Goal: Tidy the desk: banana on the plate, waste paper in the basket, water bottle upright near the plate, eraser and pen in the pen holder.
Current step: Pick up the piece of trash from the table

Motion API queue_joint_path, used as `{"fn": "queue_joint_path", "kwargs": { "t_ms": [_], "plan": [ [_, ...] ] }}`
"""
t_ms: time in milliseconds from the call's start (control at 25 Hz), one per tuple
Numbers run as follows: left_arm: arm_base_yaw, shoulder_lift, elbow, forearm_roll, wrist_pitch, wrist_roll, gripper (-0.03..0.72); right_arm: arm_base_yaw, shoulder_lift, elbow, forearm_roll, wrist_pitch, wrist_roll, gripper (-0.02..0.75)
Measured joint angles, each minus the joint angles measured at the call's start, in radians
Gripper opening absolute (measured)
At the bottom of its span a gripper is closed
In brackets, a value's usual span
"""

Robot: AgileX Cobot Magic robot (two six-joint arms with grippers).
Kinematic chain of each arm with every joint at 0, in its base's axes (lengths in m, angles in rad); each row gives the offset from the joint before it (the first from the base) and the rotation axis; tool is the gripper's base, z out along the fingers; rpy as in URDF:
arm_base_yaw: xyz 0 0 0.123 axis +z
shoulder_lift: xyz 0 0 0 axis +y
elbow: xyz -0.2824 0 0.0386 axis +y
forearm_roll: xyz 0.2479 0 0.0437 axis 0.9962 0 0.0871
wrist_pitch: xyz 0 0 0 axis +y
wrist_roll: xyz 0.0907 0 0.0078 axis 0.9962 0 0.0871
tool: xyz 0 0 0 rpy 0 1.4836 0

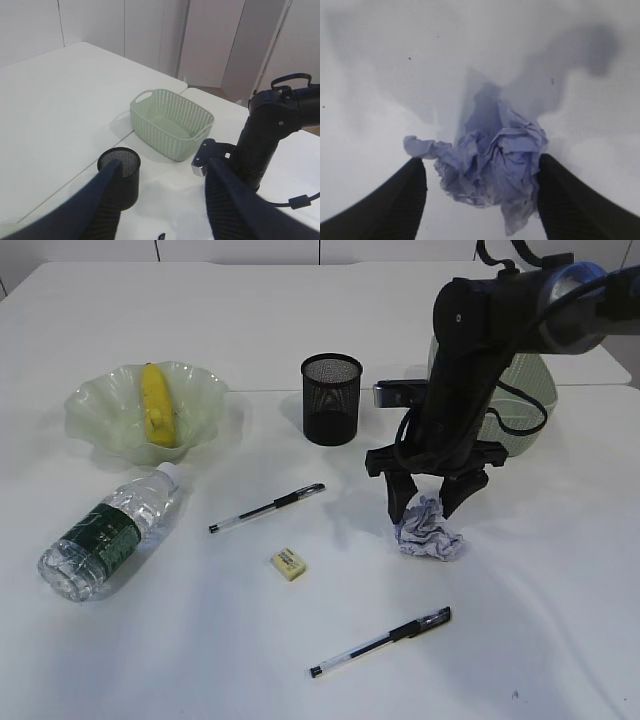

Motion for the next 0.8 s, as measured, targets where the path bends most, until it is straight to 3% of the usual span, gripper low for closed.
{"fn": "queue_joint_path", "kwargs": {
  "t_ms": [360,800],
  "plan": [
    [0.000,0.000,0.000,0.000,0.002,-0.001,0.380,0.000,0.000,0.000,0.000,0.000,0.000,0.486],
    [0.000,0.000,0.000,0.000,0.002,-0.001,0.379,0.000,0.000,0.000,-0.051,0.009,0.000,0.225]
  ]
}}
